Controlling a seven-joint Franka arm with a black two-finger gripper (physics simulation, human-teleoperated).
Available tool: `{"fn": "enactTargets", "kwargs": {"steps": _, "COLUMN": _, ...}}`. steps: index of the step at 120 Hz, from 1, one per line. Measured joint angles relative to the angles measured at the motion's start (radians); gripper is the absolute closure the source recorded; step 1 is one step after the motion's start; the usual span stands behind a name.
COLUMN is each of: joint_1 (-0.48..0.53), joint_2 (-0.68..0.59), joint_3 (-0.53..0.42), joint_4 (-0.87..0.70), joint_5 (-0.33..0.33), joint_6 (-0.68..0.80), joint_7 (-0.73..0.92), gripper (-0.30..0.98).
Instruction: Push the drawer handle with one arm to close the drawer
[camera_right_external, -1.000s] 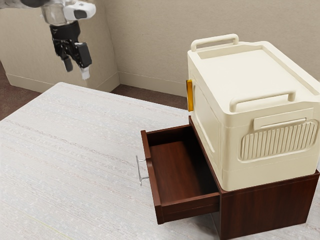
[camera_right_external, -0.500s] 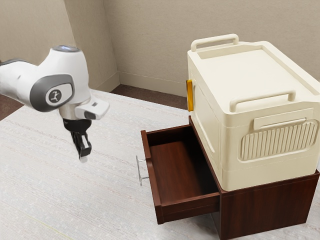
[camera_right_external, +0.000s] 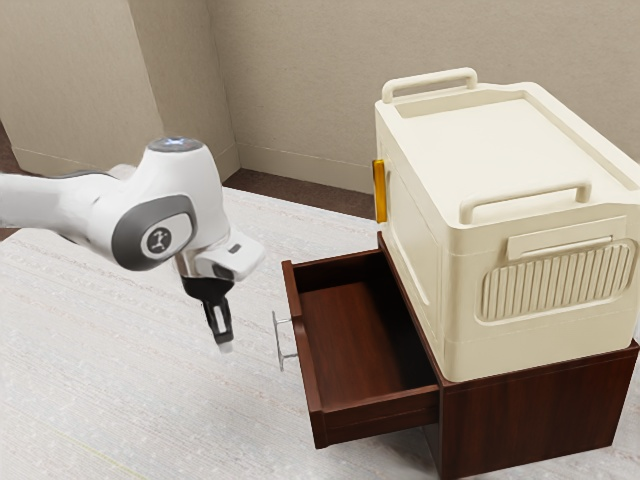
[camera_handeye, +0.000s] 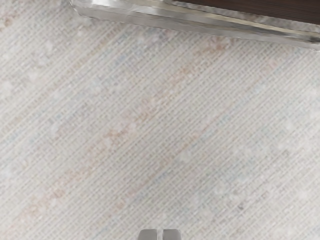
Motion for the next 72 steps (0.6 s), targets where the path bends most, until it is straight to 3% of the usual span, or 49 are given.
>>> {"fn": "enactTargets", "kwargs": {"steps": 72, "joint_1": -0.006, "joint_2": 0.156, "joint_3": -0.098, "joint_4": 0.175, "joint_5": -0.024, "joint_6": 0.028, "joint_7": 0.078, "gripper": 0.79}}
